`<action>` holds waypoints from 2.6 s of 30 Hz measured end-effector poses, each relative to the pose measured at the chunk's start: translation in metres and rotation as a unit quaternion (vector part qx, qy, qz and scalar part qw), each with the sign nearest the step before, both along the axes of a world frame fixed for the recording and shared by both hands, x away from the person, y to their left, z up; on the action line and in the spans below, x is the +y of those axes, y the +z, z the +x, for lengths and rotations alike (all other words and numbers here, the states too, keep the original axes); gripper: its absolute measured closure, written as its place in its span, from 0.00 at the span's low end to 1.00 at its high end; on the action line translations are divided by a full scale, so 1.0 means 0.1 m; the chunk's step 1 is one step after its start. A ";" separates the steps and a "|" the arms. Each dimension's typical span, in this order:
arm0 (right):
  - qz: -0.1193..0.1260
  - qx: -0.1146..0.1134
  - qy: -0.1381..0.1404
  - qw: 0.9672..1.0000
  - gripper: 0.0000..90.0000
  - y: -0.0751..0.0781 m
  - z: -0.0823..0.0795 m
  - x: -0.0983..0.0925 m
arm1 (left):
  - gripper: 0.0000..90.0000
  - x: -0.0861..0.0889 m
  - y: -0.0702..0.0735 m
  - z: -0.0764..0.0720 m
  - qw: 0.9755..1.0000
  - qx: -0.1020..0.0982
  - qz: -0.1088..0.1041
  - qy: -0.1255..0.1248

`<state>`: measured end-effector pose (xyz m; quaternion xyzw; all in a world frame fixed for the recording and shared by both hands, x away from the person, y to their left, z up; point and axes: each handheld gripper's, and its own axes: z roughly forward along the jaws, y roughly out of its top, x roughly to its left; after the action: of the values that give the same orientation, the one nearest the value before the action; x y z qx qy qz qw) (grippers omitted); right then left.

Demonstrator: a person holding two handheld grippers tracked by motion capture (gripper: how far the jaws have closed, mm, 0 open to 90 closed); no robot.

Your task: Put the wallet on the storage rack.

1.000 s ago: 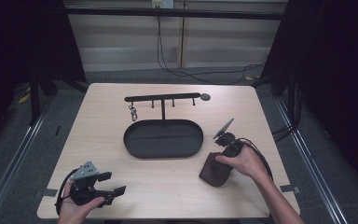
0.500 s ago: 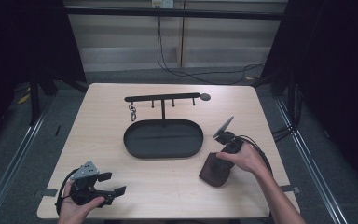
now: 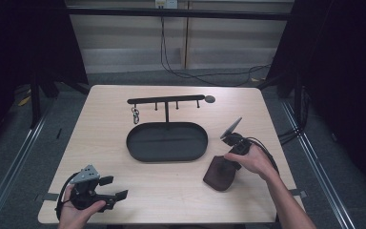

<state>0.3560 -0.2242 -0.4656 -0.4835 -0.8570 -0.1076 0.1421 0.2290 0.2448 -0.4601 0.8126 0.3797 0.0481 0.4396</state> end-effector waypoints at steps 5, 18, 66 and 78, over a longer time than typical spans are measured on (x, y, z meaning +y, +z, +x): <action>0.000 -0.007 -0.006 1.000 0.43 0.04 -0.01 -0.03 | 0.21 0.00 0.00 0.00 1.000 0.001 -0.001 0.001; -0.004 -0.045 -0.013 0.999 0.64 0.31 -0.05 -0.01 | 0.22 -0.01 -0.01 0.00 1.000 0.002 0.001 0.001; -0.077 -0.087 -0.016 0.993 0.74 0.99 -0.05 0.13 | 0.22 0.01 -0.01 0.02 1.000 0.008 0.002 0.005; -0.071 -0.100 -0.019 0.992 0.74 1.18 0.02 0.15 | 0.22 -0.01 -0.01 0.02 1.000 0.009 0.003 0.002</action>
<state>0.3578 -0.2096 -0.3477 -0.4950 -0.8632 -0.0974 0.0191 0.2311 0.2441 -0.4616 0.8135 0.3851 0.0431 0.4337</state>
